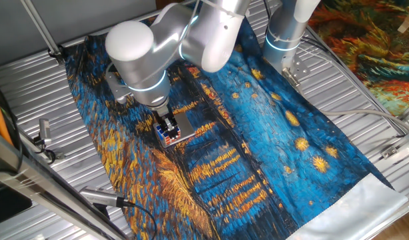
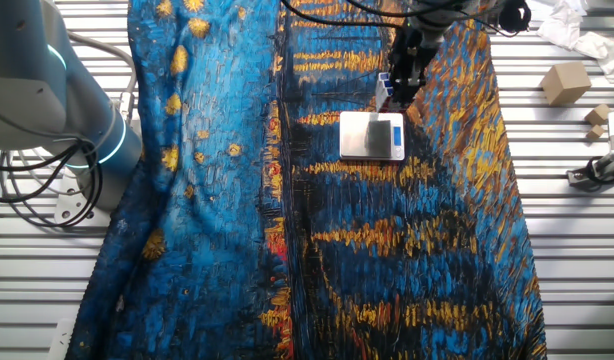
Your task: Place the block on the scale
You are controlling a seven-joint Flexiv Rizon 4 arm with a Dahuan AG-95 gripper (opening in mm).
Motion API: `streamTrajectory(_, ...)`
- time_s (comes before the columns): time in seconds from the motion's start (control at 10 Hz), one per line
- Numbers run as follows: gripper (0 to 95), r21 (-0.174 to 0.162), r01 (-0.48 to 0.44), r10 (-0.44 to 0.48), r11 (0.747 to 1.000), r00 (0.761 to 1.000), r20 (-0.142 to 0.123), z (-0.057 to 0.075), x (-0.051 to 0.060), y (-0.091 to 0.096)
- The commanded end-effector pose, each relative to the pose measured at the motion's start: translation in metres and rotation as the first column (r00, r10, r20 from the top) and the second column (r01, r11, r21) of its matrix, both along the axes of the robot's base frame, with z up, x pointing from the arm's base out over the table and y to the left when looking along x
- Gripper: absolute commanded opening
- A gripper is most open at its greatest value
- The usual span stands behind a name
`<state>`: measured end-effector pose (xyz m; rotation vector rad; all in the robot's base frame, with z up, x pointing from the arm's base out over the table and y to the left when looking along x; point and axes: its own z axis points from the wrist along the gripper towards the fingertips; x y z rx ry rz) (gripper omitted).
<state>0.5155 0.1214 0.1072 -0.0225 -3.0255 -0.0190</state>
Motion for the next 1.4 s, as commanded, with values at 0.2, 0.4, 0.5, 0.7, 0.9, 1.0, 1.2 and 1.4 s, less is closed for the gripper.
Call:
streamTrajectory(0.2,0.0,0.001,-0.009,0.009,1.000,1.000,-0.020,0.001,-0.003,-0.005)
streamTrajectory(0.4,0.0,0.005,-0.037,0.037,0.999,0.999,-0.027,0.003,-0.011,-0.024)
streamTrajectory(0.5,0.0,0.008,-0.054,0.054,0.999,0.998,-0.028,0.004,-0.015,-0.033)
streamTrajectory(0.7,0.0,0.009,-0.068,0.069,0.998,0.997,-0.028,0.004,-0.021,-0.044)
streamTrajectory(0.9,0.0,0.008,-0.065,0.066,0.998,0.998,-0.023,-0.003,-0.021,-0.045)
streamTrajectory(1.0,0.0,0.012,-0.063,0.063,0.998,0.998,-0.015,-0.009,-0.022,-0.046)
streamTrajectory(1.2,0.0,0.012,-0.059,0.059,0.998,0.998,0.003,-0.019,-0.025,-0.046)
streamTrajectory(1.4,0.0,0.014,-0.059,0.058,0.998,0.998,0.012,-0.024,-0.025,-0.046)
